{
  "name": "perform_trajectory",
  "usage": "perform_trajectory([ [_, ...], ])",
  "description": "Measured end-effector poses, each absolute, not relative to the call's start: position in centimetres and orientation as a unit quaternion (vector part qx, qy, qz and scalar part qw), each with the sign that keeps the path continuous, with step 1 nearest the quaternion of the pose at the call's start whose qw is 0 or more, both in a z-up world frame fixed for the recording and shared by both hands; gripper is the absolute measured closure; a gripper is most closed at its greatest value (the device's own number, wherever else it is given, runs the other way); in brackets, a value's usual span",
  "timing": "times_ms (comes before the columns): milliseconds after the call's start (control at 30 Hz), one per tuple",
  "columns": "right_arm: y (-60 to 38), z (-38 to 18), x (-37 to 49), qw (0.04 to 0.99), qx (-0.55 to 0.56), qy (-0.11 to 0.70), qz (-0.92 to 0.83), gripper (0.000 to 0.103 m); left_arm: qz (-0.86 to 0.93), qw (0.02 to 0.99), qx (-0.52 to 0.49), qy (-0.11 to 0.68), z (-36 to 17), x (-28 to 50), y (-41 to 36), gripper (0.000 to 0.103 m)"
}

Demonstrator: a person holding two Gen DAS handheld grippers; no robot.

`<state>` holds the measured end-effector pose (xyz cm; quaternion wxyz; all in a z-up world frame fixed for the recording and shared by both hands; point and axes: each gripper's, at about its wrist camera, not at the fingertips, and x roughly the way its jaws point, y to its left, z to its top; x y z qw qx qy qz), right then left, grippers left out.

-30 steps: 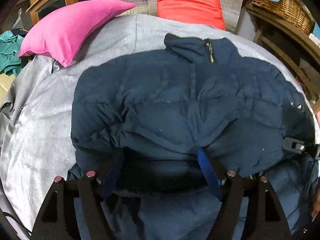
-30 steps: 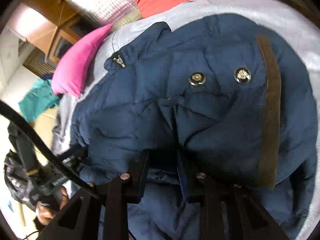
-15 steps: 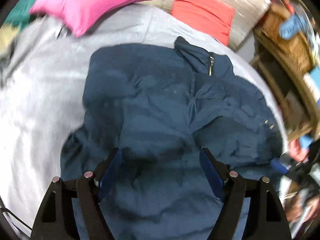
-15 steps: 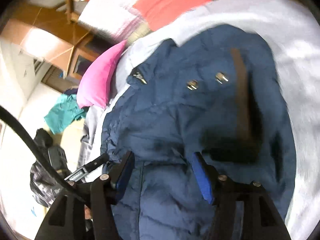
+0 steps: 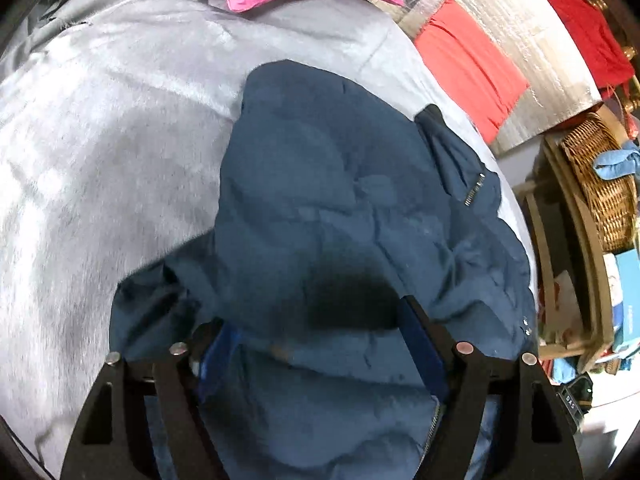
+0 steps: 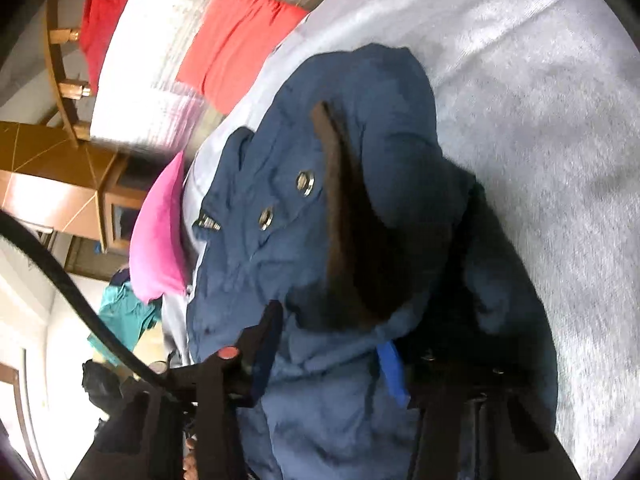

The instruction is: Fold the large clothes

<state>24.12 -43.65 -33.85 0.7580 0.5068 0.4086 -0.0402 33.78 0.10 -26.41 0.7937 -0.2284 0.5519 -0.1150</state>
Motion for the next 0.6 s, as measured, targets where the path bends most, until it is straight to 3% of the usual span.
perform_trajectory([
  [33, -43.7, -33.8, 24.3, 0.760, 0.503, 0.409, -0.046, 0.073, -0.108, 0.798, -0.219, 0.551, -26.4, 33.8, 0.0, 0.038],
  [133, -43.4, -33.1, 24.7, 0.775, 0.488, 0.399, -0.048, 0.079, -0.097, 0.810, -0.190, 0.546, -26.1, 33.6, -0.5, 0.049],
  [400, -43.0, -33.4, 25.5, 0.789, 0.436, 0.427, -0.068, 0.081, -0.089, 0.824, -0.125, 0.546, -26.1, 33.3, -2.7, 0.047],
  [600, -42.3, -32.0, 24.9, 0.781, 0.418, 0.462, -0.038, 0.077, -0.076, 0.833, -0.100, 0.539, -24.8, 31.4, -2.9, 0.047],
])
